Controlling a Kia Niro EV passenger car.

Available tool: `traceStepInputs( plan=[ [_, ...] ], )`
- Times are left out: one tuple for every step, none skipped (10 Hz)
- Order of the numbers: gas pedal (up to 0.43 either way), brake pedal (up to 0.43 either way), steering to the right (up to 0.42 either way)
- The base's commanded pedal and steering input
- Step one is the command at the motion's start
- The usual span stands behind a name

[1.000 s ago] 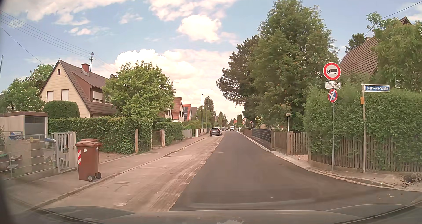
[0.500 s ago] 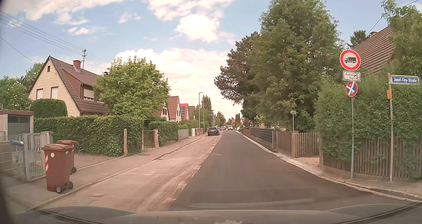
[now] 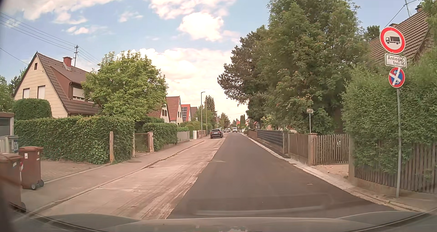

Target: Follow the waypoints while adhering to traffic rules and regulations

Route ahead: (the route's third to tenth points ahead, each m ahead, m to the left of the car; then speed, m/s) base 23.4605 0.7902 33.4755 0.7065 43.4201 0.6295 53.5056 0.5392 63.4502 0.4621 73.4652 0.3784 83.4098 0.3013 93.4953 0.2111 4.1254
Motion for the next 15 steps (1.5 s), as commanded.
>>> traceStepInputs(
  plan=[
    [0.228, 0.018, 0.026],
    [0.228, 0.018, 0.024],
    [0.228, 0.018, 0.024],
    [0.228, 0.024, 0.024],
    [0.22, 0.018, 0.024],
    [0.22, 0.024, 0.02],
    [0.22, 0.024, 0.013],
    [0.22, 0.018, 0.008],
    [0.22, 0.024, 0.008],
    [0.22, 0.024, 0.006],
    [0.22, 0.024, 0.006],
    [0.22, 0.024, 0.006],
    [0.209, 0.018, 0.006],
    [0.209, 0.024, 0.005],
    [0.189, 0.024, 0.005]
  ],
)
